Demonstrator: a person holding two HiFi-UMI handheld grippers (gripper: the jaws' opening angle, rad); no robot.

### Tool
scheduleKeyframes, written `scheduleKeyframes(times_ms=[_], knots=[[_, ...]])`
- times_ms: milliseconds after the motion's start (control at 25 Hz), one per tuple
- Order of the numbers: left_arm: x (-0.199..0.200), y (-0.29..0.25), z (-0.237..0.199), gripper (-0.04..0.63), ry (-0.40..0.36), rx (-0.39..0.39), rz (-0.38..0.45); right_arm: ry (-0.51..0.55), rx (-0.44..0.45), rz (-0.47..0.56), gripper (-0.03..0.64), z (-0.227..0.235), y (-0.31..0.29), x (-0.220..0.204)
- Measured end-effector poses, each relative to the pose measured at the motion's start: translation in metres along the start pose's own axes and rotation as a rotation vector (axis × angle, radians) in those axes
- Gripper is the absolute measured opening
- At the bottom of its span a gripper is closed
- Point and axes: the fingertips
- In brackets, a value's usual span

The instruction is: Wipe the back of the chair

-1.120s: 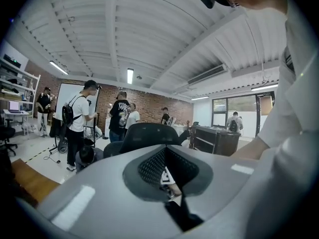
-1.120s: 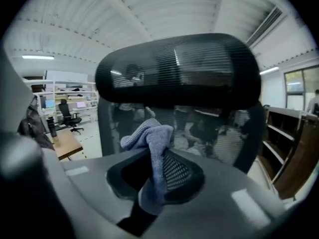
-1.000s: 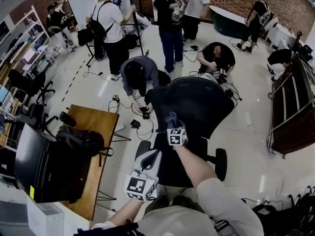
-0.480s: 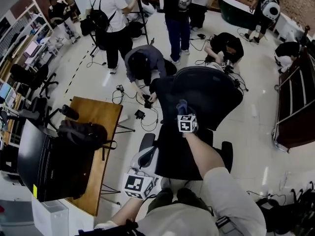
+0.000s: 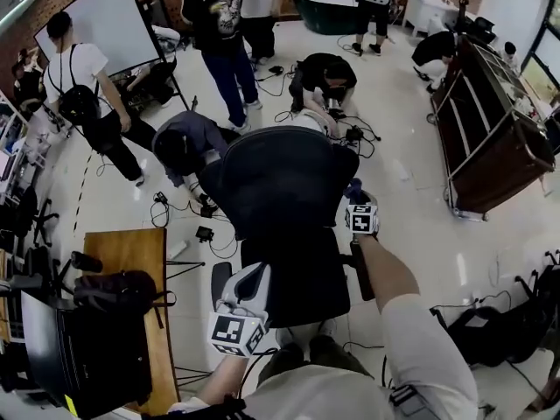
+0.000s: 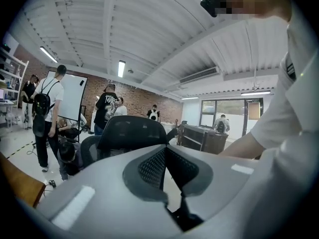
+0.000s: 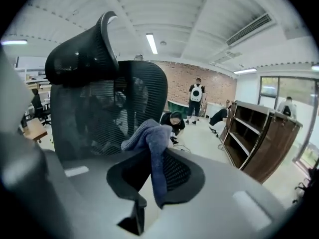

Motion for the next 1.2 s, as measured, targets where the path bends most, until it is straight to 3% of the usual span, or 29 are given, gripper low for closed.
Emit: scheduleKeyframes(times_ms=[120,360,560,640,800,920,1040,1200], knots=[[0.0,0.005,-0.001,0.055,-0.02,0.039,0.011,-0.027,0.067,0.057,0.051,-0.049,-0.008,0.008],[-0.021,0.018,-0.041,0.055,-0.06,0.179,0.0,0.038,0.351,0.07,0.051,-0.253,-0.067,-0.006],[-0.028,0.046,-0.055,0.055,-0.035,0.3,-0.118,0.107,0.529,0.001,0.051,-0.38,-0.11,-0.033],[-0.029,0.052,-0.063,0.055,-0.07,0.33,-0.052,0.13,0.549,-0.033,0.051,-0.4,-0.129,-0.051],[-0.039,0.055,-0.071,0.055,-0.079,0.362,-0.036,0.121,0.54,-0.037,0.051,-0.392,-0.144,-0.061],[-0.038,0.045,-0.078,0.055,-0.071,0.353,-0.039,0.106,0.496,-0.031,0.051,-0.36,-0.14,-0.057],[-0.034,0.028,-0.075,0.055,-0.048,0.3,-0.033,0.071,0.384,-0.051,0.051,-0.278,-0.124,-0.065],[-0.026,0.012,-0.072,0.055,-0.029,0.223,-0.013,0.01,0.168,-0.098,0.051,-0.14,-0.096,-0.086]])
Point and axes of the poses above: the fingertips, and each gripper's own axes: y backward along the fingers, z to its right, x out of its top, and after that the axes turned 10 degrees about x, right-handed
